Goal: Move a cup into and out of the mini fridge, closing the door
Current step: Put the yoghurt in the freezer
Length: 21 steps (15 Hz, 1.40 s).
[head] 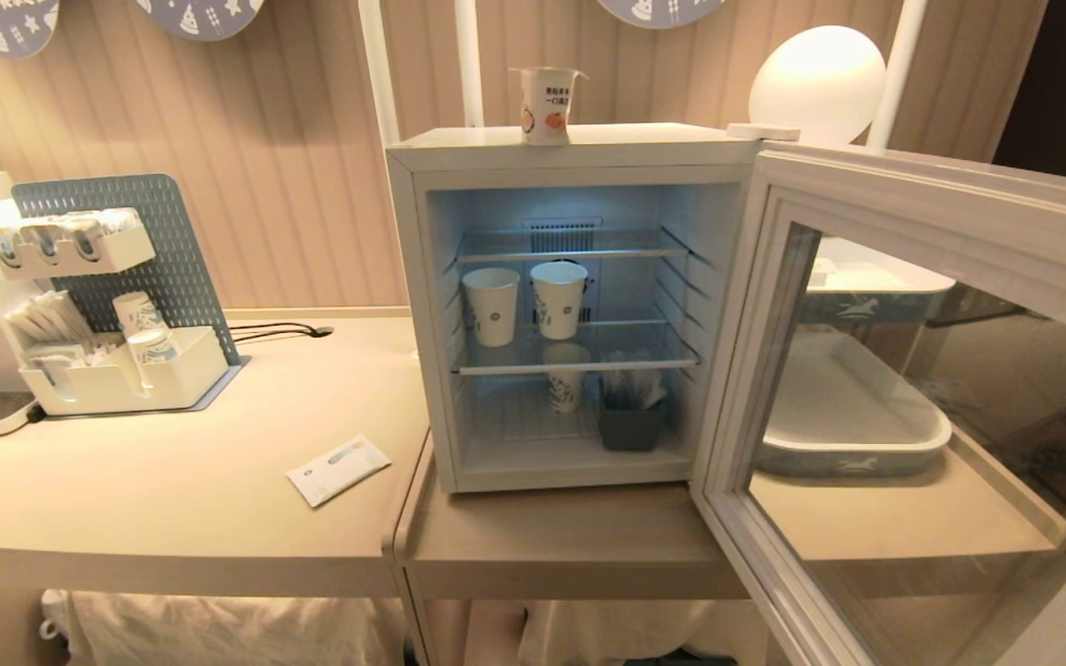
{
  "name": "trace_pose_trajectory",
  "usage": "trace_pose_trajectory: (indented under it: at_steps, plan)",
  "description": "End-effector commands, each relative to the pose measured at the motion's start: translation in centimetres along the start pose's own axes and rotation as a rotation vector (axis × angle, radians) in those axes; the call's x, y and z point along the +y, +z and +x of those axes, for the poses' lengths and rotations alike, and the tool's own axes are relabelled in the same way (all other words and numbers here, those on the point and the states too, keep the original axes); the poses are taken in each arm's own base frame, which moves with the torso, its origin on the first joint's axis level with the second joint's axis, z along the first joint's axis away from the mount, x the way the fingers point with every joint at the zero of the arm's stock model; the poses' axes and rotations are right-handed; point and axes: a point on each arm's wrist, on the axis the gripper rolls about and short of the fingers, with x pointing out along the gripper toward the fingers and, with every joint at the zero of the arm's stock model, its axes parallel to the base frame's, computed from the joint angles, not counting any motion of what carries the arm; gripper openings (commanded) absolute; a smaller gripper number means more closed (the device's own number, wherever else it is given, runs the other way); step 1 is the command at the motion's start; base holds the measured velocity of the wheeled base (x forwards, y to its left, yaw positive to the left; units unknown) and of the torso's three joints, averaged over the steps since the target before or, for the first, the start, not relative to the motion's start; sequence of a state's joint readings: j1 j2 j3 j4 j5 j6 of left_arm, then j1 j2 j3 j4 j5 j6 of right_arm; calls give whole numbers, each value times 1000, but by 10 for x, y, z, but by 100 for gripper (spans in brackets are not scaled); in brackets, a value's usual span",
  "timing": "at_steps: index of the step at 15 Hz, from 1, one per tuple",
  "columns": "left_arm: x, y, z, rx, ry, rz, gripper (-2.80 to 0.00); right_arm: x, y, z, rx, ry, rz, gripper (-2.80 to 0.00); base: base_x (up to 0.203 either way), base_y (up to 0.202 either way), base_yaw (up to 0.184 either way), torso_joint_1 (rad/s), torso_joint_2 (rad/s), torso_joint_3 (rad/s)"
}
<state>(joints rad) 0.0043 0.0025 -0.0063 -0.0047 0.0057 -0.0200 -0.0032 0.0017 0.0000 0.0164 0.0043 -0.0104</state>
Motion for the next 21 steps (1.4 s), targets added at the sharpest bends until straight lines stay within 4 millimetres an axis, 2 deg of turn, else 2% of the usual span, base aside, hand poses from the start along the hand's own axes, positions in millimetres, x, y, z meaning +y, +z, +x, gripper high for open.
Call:
trace_pose_trajectory:
  at_steps: [1,3,13,18,21]
  plan:
    - [0,-2,0,4,1,-2,-280,0,0,0,2,0,0,-280,0,0,0,0,0,0]
    - [0,-2,0,4,1,-3,-280,0,0,0,2,0,0,-280,-43,0,-3,3,6,-1]
    - [0,-2,0,3,1,-3,-280,0,0,0,2,0,0,-280,-180,0,0,2,1,4]
    - [0,-2,0,4,1,-3,-280,0,0,0,2,0,0,-280,-9,13,-2,1,-2,0]
    - [0,-1,0,3,1,-3,-280,0,0,0,1,0,0,-280,1,158,-2,-1,5,5]
